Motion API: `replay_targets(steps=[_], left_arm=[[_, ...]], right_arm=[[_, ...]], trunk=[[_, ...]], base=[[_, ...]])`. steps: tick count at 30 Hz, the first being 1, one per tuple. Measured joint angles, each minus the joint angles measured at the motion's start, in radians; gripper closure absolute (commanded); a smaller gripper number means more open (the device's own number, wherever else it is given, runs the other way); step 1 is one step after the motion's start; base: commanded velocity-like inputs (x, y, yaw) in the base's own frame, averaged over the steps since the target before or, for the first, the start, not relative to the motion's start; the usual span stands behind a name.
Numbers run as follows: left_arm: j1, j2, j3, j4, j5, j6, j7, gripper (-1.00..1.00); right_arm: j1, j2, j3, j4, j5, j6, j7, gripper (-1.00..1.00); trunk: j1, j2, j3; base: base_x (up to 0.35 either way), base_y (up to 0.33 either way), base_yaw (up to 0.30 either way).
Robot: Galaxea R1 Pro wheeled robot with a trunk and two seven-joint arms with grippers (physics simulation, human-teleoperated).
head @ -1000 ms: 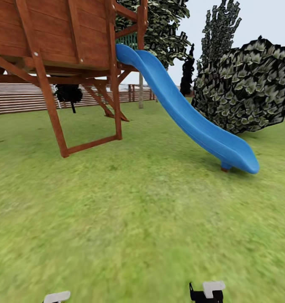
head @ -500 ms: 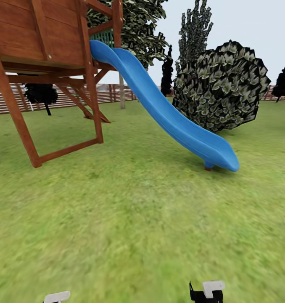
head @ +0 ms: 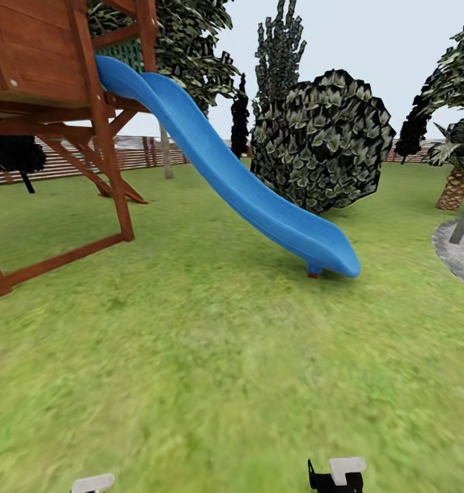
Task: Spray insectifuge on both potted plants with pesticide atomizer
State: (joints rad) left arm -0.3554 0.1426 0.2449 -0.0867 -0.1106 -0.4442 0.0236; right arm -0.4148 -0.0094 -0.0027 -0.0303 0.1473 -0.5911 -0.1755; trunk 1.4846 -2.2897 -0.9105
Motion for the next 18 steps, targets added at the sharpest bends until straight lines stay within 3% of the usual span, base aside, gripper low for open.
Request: replay_targets(steps=[15,18], left_arm=[[0.0,0.002,0.0,0.002,-0.001,0.0,0.0,1.0],[0.0,0.002,0.0,0.002,-0.002,0.0,0.0,1.0]], right_arm=[[0.0,0.0,0.0,0.0,0.0,0.0,0.0,-1.0],[0.0,0.0,0.0,0.0,0.0,0.0,0.0,-1.0]], trunk=[[0.0,0.0,0.0],[-0.001,0.0,0.0]], base=[[0.34,0.0,-0.264],[0.684,0.0,-0.264]])
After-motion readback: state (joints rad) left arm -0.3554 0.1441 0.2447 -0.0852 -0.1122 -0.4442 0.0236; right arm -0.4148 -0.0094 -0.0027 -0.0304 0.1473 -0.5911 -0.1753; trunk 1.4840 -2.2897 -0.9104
